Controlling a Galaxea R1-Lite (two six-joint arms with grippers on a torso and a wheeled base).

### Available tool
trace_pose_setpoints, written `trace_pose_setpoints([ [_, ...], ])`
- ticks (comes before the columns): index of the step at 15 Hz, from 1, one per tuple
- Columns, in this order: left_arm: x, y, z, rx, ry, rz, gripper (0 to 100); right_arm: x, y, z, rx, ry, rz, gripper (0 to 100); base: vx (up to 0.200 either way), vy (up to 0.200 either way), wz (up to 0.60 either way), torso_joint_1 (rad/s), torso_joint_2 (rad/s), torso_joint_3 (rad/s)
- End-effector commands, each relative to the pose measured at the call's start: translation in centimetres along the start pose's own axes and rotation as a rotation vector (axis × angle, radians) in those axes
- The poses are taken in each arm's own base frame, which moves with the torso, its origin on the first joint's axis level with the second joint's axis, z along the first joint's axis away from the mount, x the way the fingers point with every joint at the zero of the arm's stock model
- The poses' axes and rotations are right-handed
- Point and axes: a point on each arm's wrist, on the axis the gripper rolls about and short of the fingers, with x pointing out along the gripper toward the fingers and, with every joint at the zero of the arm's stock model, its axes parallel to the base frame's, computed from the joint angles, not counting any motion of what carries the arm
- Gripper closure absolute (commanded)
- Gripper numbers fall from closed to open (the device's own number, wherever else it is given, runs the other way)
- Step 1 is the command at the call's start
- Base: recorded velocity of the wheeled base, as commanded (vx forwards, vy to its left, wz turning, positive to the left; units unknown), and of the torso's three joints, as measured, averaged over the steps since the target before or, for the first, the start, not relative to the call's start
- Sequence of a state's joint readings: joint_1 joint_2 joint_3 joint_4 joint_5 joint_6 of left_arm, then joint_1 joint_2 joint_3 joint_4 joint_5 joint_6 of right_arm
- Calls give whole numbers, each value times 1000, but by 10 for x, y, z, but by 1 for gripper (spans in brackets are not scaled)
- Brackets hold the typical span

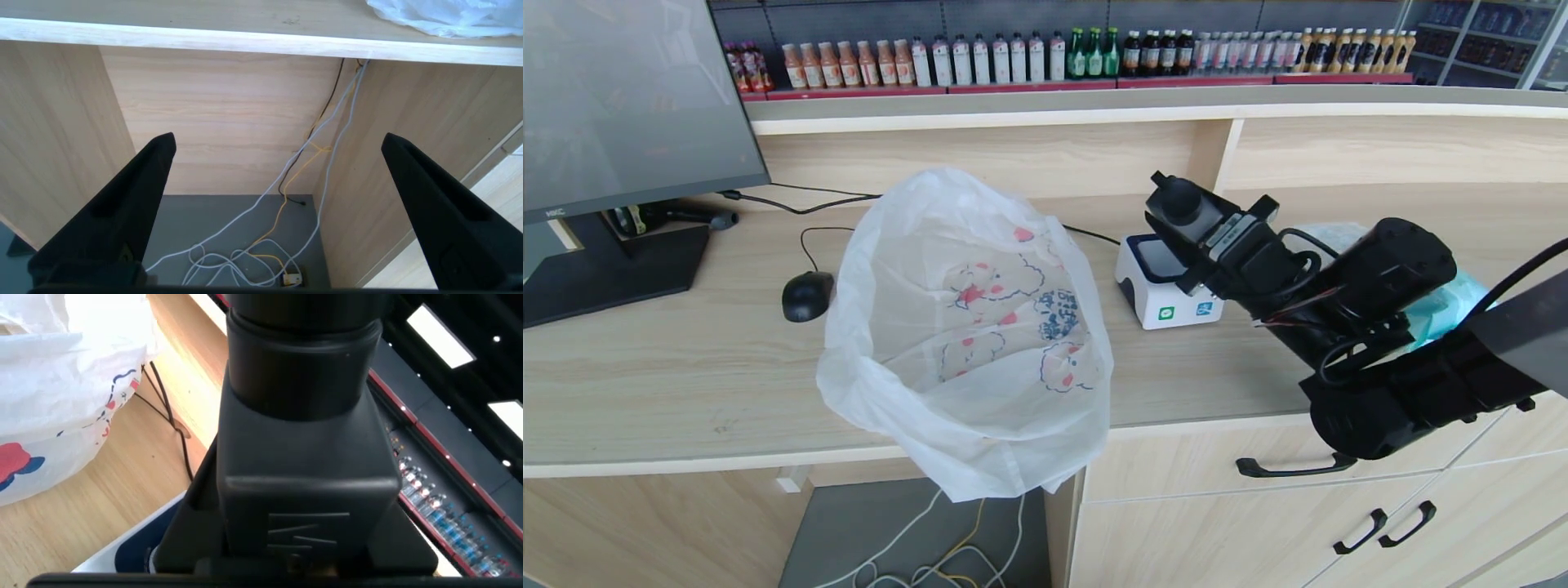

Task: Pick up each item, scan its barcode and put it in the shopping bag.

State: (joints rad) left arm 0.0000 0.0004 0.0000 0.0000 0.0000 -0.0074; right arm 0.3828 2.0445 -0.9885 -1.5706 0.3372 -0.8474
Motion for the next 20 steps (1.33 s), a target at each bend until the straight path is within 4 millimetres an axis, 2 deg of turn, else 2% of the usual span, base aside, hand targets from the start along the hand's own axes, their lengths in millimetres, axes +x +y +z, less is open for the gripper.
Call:
trace_pose_setpoints([
  [1,0,0,0,0,0,-2,0,-5,-14,19,9,-27,-21,100,0,0,0,0,0,0],
  [5,0,0,0,0,0,0,0,-22,-32,41,65,-38,-35,100,0,0,0,0,0,0],
  [8,0,0,0,0,0,0,0,-27,-44,53,134,-58,-59,100,0,0,0,0,0,0],
  [13,0,0,0,0,0,0,0,-38,-63,63,238,-73,-92,100,0,0,0,0,0,0],
  [17,0,0,0,0,0,0,0,-45,-78,52,374,-45,-133,100,0,0,0,0,0,0],
  [20,0,0,0,0,0,0,0,-55,-73,46,479,19,-157,100,0,0,0,0,0,0],
])
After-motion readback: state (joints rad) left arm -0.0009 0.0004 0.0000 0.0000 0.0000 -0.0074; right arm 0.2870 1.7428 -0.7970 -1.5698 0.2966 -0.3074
